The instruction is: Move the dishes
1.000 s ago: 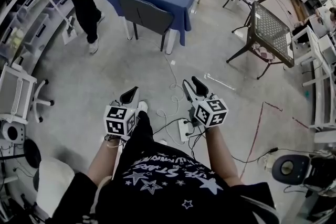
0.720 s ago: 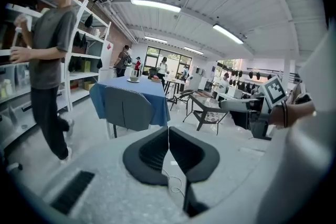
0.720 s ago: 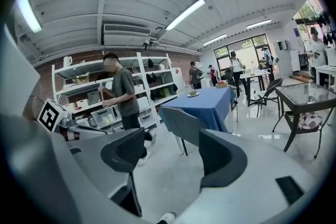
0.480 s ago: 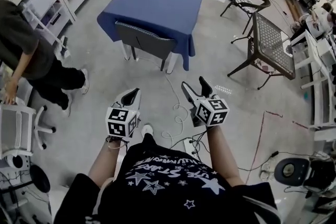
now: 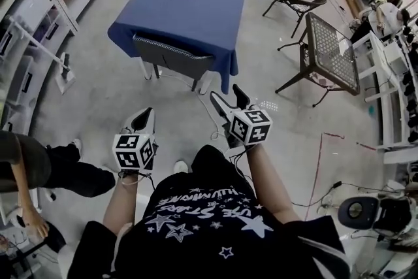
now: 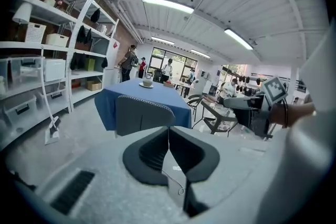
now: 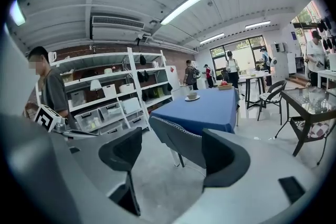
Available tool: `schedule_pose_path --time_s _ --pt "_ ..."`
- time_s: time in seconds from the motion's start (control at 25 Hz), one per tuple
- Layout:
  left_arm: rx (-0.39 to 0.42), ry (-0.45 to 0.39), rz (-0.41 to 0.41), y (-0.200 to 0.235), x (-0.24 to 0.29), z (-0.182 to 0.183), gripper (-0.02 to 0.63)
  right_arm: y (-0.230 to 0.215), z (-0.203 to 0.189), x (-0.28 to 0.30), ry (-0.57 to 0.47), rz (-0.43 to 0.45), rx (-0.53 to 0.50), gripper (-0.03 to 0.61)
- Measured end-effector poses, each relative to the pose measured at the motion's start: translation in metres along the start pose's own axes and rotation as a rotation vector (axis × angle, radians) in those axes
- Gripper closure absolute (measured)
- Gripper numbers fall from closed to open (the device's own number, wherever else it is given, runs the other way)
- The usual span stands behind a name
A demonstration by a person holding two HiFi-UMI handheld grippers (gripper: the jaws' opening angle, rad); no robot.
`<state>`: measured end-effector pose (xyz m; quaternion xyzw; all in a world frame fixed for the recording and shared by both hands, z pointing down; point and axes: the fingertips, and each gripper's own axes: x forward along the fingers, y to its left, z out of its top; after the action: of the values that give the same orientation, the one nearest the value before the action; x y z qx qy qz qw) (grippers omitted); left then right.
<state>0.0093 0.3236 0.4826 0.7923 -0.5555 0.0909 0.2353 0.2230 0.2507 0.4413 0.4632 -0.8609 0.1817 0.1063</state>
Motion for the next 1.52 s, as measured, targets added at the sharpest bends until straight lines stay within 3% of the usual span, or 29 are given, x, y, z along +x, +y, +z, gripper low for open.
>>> schedule_pose_path --time_s 0.4,0.84,1.24,1.52 --pt "-0.031 0.014 0.098 0.061 0.036 0.022 0.594 -0.031 0.032 0.098 -0.001 0.034 0.008 0.242" --pt "-0.039 -0.008 0.217 0.14 0.143 0.109 0.594 -0.096 0.115 0.258 -0.013 0.102 0.02 0.242" --pt "0.0 -0.008 0.228 0.167 0.241 0.188 0.594 -0.149 0.182 0.372 -0.005 0.136 0.026 0.242" --pt "0.025 -0.039 0.259 0.183 0.281 0.233 0.594 -0.168 0.22 0.443 0.017 0.174 -0.003 0.244"
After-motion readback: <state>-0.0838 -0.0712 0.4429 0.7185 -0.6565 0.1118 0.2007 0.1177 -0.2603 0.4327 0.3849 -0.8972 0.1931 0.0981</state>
